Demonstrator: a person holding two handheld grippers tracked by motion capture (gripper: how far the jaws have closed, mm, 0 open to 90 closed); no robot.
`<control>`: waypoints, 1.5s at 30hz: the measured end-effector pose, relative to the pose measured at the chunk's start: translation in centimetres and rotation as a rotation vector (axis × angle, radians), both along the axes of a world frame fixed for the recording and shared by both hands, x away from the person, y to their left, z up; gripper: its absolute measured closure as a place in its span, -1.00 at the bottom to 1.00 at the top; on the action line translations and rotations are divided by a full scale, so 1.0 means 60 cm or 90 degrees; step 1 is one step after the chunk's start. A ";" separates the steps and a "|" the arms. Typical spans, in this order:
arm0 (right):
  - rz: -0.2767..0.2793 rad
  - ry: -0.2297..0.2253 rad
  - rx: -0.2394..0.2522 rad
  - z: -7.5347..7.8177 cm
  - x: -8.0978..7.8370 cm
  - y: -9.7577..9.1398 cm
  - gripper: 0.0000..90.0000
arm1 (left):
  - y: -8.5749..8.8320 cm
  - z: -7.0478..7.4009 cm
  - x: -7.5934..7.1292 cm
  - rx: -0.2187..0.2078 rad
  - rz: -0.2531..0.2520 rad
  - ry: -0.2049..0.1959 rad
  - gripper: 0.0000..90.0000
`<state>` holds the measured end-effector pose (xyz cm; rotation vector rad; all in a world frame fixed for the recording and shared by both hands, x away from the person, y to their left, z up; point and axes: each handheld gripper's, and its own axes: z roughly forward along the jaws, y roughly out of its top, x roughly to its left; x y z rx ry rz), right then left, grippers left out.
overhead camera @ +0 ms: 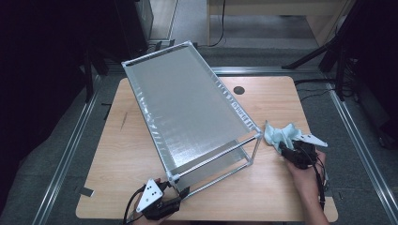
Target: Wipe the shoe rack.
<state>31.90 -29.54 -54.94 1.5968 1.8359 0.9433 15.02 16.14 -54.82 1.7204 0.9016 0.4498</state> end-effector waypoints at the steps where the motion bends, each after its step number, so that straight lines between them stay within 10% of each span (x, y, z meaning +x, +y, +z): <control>1: 0.005 0.000 0.005 0.000 -0.002 -0.002 0.48 | 0.000 0.000 0.000 0.000 0.000 0.000 0.15; 7: 0.031 -0.060 0.029 0.027 -0.020 0.004 0.77 | -0.005 -0.001 0.001 -0.007 -0.027 0.015 0.64; 12: 0.079 -0.162 0.070 0.122 -0.062 0.031 0.77 | -0.016 -0.003 0.004 -0.009 -0.039 0.022 0.74; 22: 0.180 -0.319 0.105 0.255 -0.140 0.109 0.76 | -0.006 0.009 -0.006 -0.001 -0.039 -0.004 0.41; 28: 0.233 -0.319 0.077 0.269 -0.151 0.151 0.76 | -0.010 0.016 -0.011 0.015 -0.043 -0.016 0.76; 45: 0.336 -0.265 0.076 0.246 -0.172 0.258 0.75 | -0.060 0.016 0.004 0.032 -0.056 -0.022 0.78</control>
